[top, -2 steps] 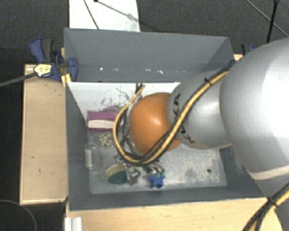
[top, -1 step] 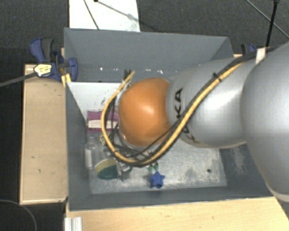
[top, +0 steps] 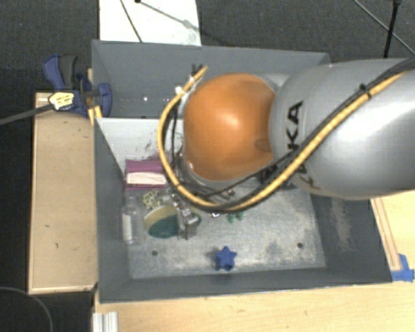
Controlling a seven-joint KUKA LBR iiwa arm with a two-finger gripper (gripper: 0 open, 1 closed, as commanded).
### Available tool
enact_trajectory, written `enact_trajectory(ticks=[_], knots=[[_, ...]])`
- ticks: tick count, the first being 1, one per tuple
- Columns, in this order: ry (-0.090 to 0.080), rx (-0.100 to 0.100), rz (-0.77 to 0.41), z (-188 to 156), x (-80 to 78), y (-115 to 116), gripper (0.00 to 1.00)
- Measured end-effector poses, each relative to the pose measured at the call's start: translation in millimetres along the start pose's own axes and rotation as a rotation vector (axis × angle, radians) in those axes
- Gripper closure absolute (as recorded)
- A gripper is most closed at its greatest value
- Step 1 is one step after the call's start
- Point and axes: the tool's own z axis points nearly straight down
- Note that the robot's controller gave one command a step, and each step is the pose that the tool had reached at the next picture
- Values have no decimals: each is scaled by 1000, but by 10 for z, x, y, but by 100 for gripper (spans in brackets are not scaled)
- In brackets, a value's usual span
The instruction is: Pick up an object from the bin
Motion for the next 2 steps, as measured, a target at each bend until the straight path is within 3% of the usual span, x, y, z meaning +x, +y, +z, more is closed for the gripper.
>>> enact_trajectory(ticks=[1,2], knots=[[11,0,119,591,-353,-143,100],[1,1,109,-155,-471,-256,100]])
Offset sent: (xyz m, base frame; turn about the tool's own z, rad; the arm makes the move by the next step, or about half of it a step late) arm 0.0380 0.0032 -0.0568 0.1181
